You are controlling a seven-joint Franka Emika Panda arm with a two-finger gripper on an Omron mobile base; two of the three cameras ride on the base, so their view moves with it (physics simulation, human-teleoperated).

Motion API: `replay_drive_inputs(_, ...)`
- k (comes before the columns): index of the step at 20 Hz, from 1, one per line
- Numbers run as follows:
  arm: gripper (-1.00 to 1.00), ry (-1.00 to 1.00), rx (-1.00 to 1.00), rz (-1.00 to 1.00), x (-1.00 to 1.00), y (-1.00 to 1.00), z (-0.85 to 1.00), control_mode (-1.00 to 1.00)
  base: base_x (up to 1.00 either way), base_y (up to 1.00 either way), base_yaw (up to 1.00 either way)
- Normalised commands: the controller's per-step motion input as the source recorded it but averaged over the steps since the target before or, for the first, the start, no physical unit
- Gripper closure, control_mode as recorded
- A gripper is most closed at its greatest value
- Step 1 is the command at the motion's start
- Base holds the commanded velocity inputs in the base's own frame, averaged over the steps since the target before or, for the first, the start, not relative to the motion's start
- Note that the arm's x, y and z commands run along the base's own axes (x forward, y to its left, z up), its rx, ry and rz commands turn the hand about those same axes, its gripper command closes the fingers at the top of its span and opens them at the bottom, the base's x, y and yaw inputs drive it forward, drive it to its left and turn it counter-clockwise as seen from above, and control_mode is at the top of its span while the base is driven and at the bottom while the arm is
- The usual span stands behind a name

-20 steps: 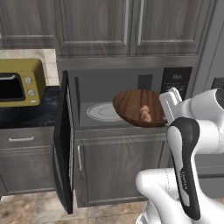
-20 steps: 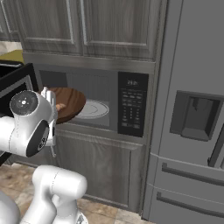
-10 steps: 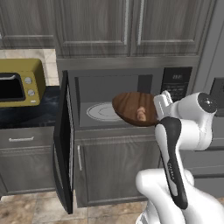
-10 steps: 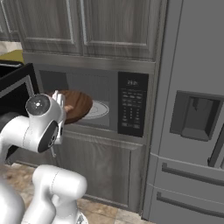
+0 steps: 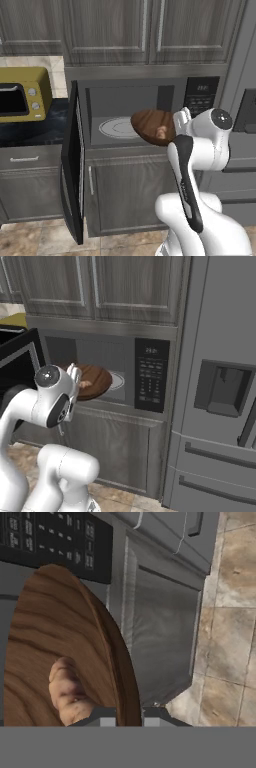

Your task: Pick the potato from the sink and place it in the bowl. Then pick the bowl and place it in the microwave. Then close the microwave door and press the start button.

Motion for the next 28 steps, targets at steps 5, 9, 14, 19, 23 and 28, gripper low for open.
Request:
replay_drive_inputs(5, 1.00, 0.08, 0.01, -0.14, 0.46, 0.11, -0.29, -1.00, 0.00, 0.00, 0.00)
replay_drive_inputs(9, 1.00, 0.01, 0.00, -0.15, 0.47, 0.33, -0.14, -1.00, 0.00, 0.00, 0.00)
replay_drive_inputs(14, 1.00, 0.00, 0.00, -0.05, 0.47, 0.51, -0.06, -1.00, 0.00, 0.00, 0.00)
replay_drive_inputs(19, 1.00, 0.00, 0.00, 0.00, 0.43, 0.30, -0.09, -1.00, 0.00, 0.00, 0.00)
replay_drive_inputs(23, 1.00, 0.02, 0.01, 0.01, 0.76, 0.01, -0.07, -1.00, 0.00, 0.00, 0.00)
replay_drive_inputs(28, 1.00, 0.05, 0.01, 0.14, 0.95, -0.01, -0.18, -1.00, 0.00, 0.00, 0.00)
